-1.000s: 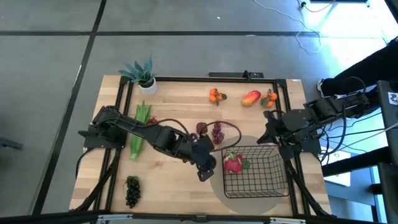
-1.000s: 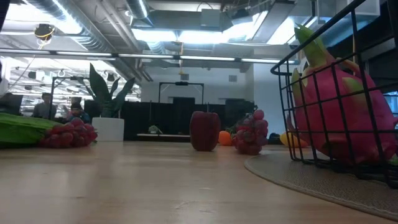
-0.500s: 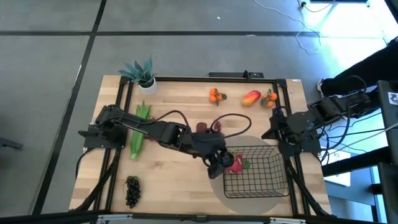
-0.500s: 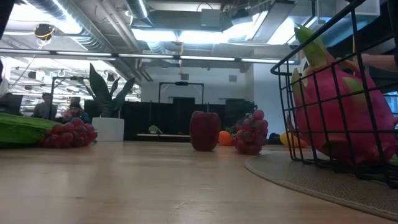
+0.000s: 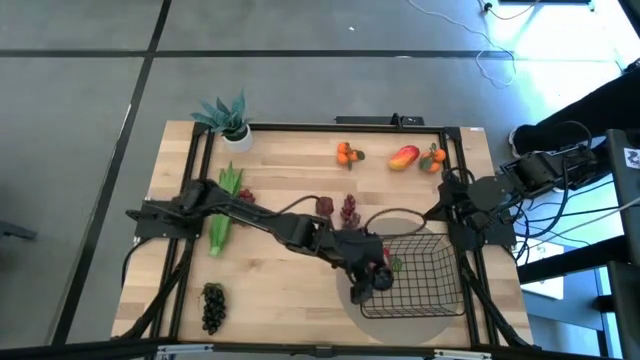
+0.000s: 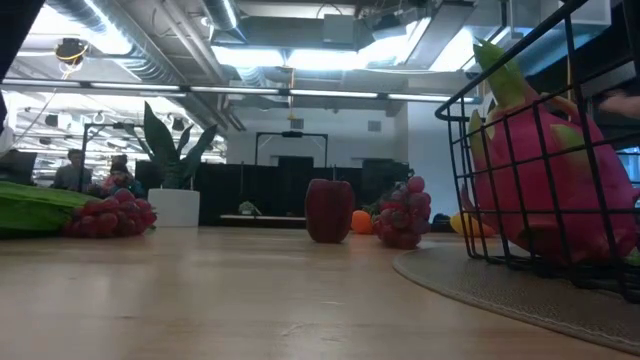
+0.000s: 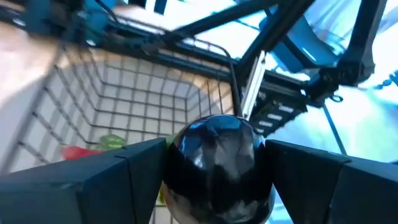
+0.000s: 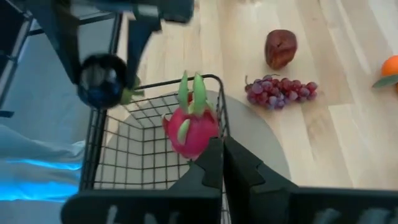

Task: Build produce basket
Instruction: Put the black mangosteen into the black wire basket

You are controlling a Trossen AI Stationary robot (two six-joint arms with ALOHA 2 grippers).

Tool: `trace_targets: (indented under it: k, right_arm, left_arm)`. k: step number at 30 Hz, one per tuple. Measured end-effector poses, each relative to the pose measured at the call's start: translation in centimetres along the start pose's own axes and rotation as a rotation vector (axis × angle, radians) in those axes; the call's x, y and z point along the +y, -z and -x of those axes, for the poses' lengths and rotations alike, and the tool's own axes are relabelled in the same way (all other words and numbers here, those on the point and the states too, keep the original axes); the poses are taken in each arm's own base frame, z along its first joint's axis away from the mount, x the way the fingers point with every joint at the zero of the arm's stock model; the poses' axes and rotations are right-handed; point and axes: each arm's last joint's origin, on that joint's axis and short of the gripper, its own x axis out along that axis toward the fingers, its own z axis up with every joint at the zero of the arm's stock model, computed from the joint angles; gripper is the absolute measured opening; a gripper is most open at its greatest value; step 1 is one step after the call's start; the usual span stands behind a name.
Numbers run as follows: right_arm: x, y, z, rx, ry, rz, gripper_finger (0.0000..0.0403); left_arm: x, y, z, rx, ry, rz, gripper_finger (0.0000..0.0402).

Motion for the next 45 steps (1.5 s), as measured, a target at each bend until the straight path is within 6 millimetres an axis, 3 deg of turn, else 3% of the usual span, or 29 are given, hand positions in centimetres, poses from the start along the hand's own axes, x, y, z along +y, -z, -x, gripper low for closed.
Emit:
trace_targets:
  k: [7,13,31,45]
  right_arm:
    - [0.4,0.0,0.0,0.033,-0.099,0.06,0.0]
    - [0.4,0.0,0.0,0.034,-0.099,0.065,0.0]
    - [0.4,-0.1,-0.1,0.024,-0.102,0.118,0.0]
    - [0.4,-0.1,-0.1,0.025,-0.102,0.117,0.0]
  left_arm:
    - [0.6,2.1,-2.1,0.055,-0.018,-0.005,0.0239]
    - [0.7,2.4,-2.4,0.072,-0.028,-0.024,0.0239]
    - [2.2,5.8,-5.5,0.15,-0.065,-0.025,0.0239]
    - [2.3,5.7,-5.6,0.144,-0.073,0.077,0.0241]
